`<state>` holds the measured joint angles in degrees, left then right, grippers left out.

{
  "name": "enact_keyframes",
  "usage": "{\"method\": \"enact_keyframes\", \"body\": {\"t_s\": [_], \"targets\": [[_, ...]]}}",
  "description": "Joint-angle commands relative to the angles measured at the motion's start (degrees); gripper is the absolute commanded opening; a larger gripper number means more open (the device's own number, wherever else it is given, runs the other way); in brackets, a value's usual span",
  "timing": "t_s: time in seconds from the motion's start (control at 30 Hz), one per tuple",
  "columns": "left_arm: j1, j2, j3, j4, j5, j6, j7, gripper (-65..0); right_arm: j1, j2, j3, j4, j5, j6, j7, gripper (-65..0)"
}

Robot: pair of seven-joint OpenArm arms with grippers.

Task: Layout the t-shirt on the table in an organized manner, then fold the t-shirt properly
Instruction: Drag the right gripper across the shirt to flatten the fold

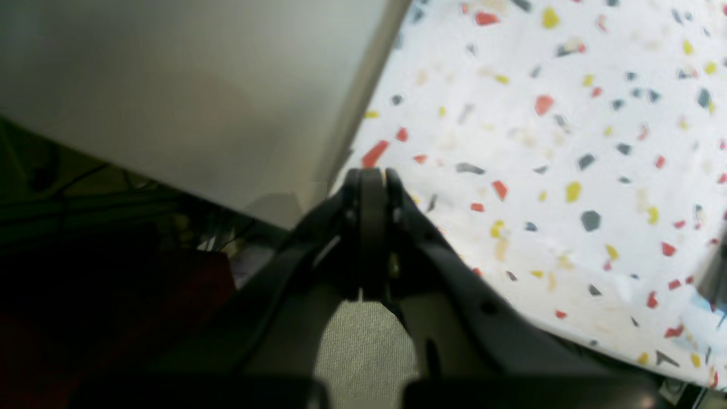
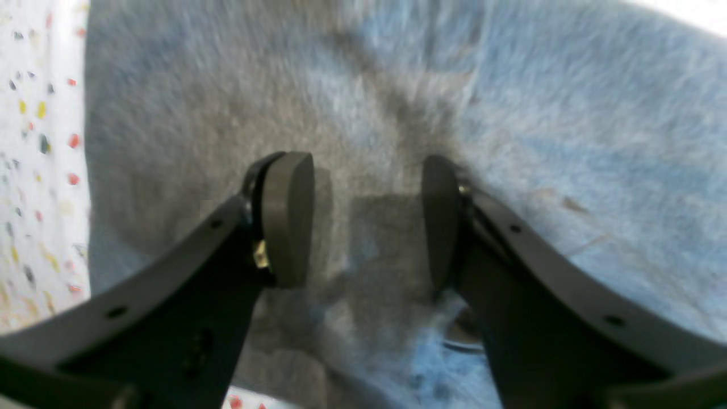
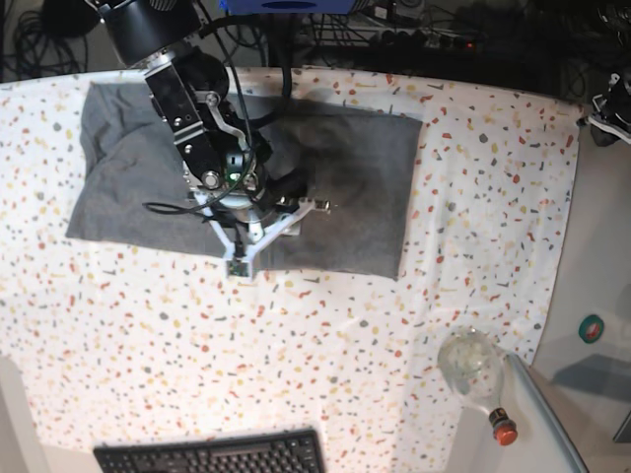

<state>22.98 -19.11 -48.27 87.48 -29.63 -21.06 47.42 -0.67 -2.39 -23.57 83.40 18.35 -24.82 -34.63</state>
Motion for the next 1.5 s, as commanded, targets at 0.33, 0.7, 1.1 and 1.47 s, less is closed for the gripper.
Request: {"method": "enact_keyframes", "body": {"t_s": [0.33,0.7,1.1,1.47], "targets": [[0.0,-1.2,-0.1,0.8,-0.4,-0.1,-1.0,-65.0,-1.0,-0.2,1.6,1.1,0.1,-5.5,0.9,-19.4],[1.1,-1.2,-0.1,0.8,-0.4,-0.1,-1.0,-65.0,-3.2,-0.3,-1.3,2.7,0.2,-5.4,0.8,-19.7],[2.3,-1.2,-0.4,0.8,-0.4,-0.1,-1.0,-65.0,-4.3,-2.1,-2.8,2.5,0.2,-5.5,0.7,-60.0],[2.5,-1.3,-0.6,0.8,-0.3,-0.2,-1.0,-65.0,-8.0,-1.9,-2.8,10.1,0.2,-5.9,0.5,-65.0]]}}
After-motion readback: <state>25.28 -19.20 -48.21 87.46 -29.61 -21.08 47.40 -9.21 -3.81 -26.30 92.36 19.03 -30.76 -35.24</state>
